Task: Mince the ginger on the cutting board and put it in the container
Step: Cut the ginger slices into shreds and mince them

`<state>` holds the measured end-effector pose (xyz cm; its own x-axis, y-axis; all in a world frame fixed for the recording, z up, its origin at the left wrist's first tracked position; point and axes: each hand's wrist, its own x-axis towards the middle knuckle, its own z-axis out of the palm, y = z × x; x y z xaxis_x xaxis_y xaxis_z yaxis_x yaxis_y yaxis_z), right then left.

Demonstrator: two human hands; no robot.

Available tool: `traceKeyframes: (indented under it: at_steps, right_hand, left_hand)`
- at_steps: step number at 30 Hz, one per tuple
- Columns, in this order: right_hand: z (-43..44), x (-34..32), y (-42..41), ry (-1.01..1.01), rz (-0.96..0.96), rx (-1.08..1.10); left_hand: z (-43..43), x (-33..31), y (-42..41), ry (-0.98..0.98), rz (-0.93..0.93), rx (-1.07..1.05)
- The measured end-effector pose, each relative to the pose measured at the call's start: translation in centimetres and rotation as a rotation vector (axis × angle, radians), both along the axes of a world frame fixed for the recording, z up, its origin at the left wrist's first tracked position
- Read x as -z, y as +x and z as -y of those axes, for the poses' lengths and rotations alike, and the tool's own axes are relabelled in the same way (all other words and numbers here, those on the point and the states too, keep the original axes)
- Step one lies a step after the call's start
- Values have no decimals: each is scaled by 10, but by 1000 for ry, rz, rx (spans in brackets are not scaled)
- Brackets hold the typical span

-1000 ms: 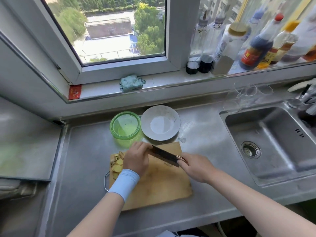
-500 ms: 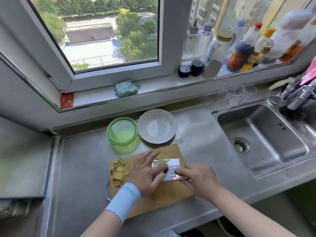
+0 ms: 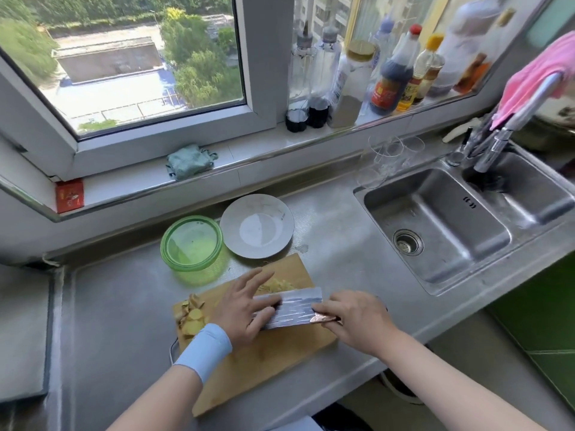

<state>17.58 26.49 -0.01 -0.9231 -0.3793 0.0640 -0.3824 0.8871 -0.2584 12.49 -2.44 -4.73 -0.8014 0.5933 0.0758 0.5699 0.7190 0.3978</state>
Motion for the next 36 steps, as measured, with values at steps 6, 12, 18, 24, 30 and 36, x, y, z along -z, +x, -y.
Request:
traceKeyframes:
  at_steps: [6, 12, 18, 24, 30, 36]
  right_hand:
    - [-3, -1, 0, 20, 7, -12]
    - [-4, -3, -6, 23, 3, -34]
    - [-8, -4, -8, 55, 5, -53]
    - [-11, -4, -12, 35, -2, -57]
    - [-12, -7, -12, 15, 88, -51]
    - [-10, -14, -20, -212, 530, 128]
  left_hand:
    - [-1, 6, -2, -96, 154, -147]
    - [-24, -6, 0, -58, 93, 15]
    - [-30, -18, -14, -216, 157, -105]
    - [-11, -9, -4, 2, -2, -16]
    - [-15, -16, -16, -93, 225, -198]
    - [3, -22, -11, 414, 198, -589]
